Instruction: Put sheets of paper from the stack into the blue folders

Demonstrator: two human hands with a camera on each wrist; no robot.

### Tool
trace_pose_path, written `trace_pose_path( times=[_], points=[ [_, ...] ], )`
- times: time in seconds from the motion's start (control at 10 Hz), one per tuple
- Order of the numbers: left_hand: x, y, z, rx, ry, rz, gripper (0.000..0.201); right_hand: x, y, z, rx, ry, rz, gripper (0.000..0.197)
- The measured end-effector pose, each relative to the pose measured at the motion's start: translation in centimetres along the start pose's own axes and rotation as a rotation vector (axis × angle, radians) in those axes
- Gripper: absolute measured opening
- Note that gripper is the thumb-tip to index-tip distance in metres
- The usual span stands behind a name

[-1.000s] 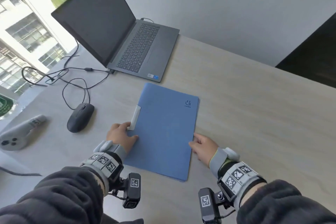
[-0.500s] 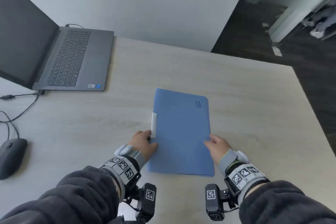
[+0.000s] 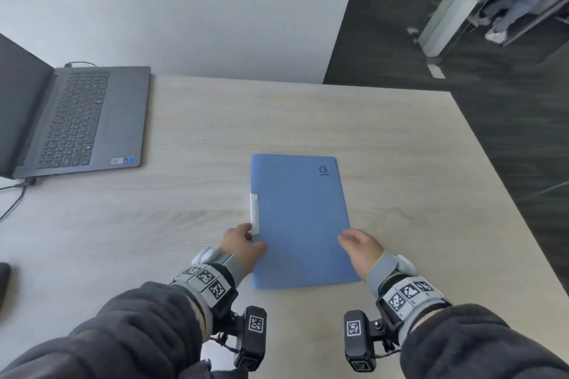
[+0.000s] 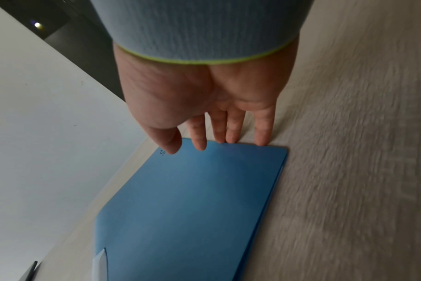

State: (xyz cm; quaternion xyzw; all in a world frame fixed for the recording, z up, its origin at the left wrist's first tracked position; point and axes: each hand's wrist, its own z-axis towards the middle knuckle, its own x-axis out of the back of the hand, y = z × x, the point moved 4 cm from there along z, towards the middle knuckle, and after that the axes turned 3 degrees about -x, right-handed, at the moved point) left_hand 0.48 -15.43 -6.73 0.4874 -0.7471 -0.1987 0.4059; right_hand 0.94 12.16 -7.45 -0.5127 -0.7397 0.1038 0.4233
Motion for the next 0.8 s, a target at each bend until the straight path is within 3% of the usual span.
trace_pose_path(
  times=[0.2,0.3,0.5,0.8],
  points=[
    [0.2,1.2,-0.8,0.028,0.015,0.075,0.039,1.4,-0.5,-0.3,0.038,-0.071,0.016,0.035],
    [0.7,2.5,-1.6,0.004,0.083,0.124,0.058,2.9,-1.5,-0.5,0.085,-0.053,0.031,0.029],
    [1.4,8.5,-4.6,-0.120,0.123,0.041,0.031,6.6,-6.3,-2.5,0.182,-0.119,0.118,0.011],
    [3.3,20.8,-10.6,-0.432,0.214,-0.116,0.014,15.1,-17.1,-9.7,0.493,-0.245,0.235,0.022]
  ],
)
